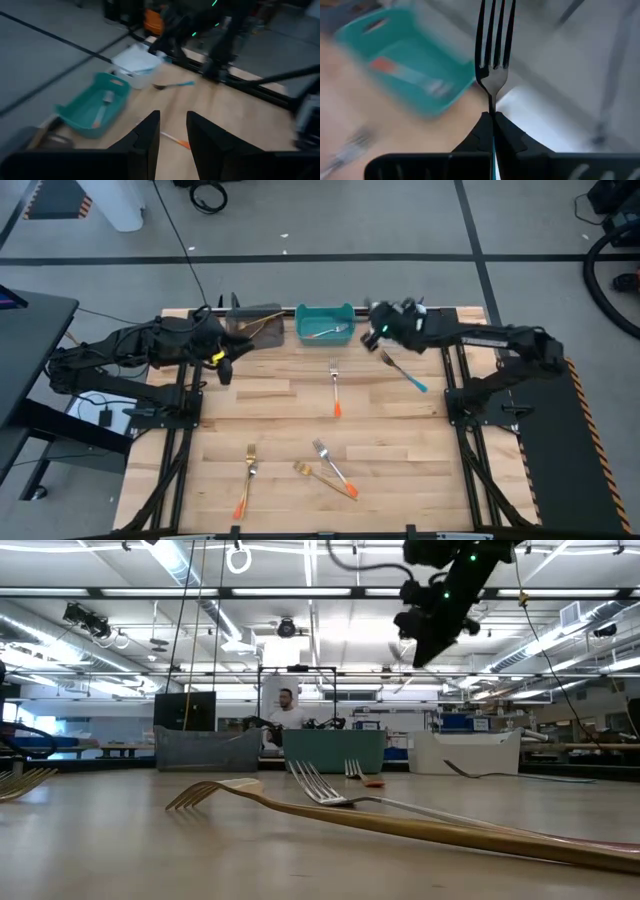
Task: Sort silverware by color (type)
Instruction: Put the blue fork into the white bin, then put the orange fork into the blue bin
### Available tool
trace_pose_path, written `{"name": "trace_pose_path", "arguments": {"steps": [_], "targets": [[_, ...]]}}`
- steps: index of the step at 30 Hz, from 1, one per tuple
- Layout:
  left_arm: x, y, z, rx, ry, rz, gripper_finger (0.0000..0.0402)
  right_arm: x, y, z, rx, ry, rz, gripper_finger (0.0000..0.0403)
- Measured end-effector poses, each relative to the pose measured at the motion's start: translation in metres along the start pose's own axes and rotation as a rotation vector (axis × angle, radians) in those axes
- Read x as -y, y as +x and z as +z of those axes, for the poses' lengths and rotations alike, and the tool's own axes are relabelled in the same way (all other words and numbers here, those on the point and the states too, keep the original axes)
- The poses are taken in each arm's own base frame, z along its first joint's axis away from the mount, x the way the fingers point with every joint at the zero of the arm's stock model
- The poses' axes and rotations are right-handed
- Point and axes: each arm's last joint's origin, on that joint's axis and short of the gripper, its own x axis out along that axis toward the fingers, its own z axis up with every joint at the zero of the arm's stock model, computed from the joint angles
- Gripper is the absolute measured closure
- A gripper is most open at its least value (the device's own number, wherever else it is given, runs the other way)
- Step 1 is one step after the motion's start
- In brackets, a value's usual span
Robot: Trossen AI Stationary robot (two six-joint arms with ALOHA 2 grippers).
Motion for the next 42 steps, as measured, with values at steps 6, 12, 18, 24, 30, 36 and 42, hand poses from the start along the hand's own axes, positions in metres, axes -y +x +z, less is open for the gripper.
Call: {"name": "trace_pose_path", "arguments": {"steps": [6,12,18,24,30,36,42], "targets": [[-0.004,0.002,0.002,0.05,0.026,0.182,0.0296,0.04,0.023,0.023,0.088,-0.194,-0.068,0.0398],[-0.006,0.004,0.002,0.063,0.035,0.256,0.0296,0.069,0.066,0.011,-0.087,-0.205,0.035,0.0398],[-0.011,0.007,0.003,0.061,0.036,0.289,0.0296,0.085,0.092,-0.003,-0.216,-0.291,0.068,0.0397],[-0.022,0.009,0.006,0.072,0.004,0.36,0.0296,0.091,0.113,-0.02,-0.357,-0.278,0.16,0.039],[-0.036,0.01,0.009,0.083,-0.029,0.444,0.0296,0.087,0.127,-0.037,-0.509,-0.324,0.139,0.0357],[-0.044,0.012,0.01,0.082,-0.043,0.494,0.0296,0.087,0.131,-0.038,-0.526,-0.357,0.058,0.0327],[-0.046,0.015,0.009,0.062,-0.036,0.512,0.0296,0.091,0.13,-0.036,-0.51,-0.345,0.038,0.0315]]}}
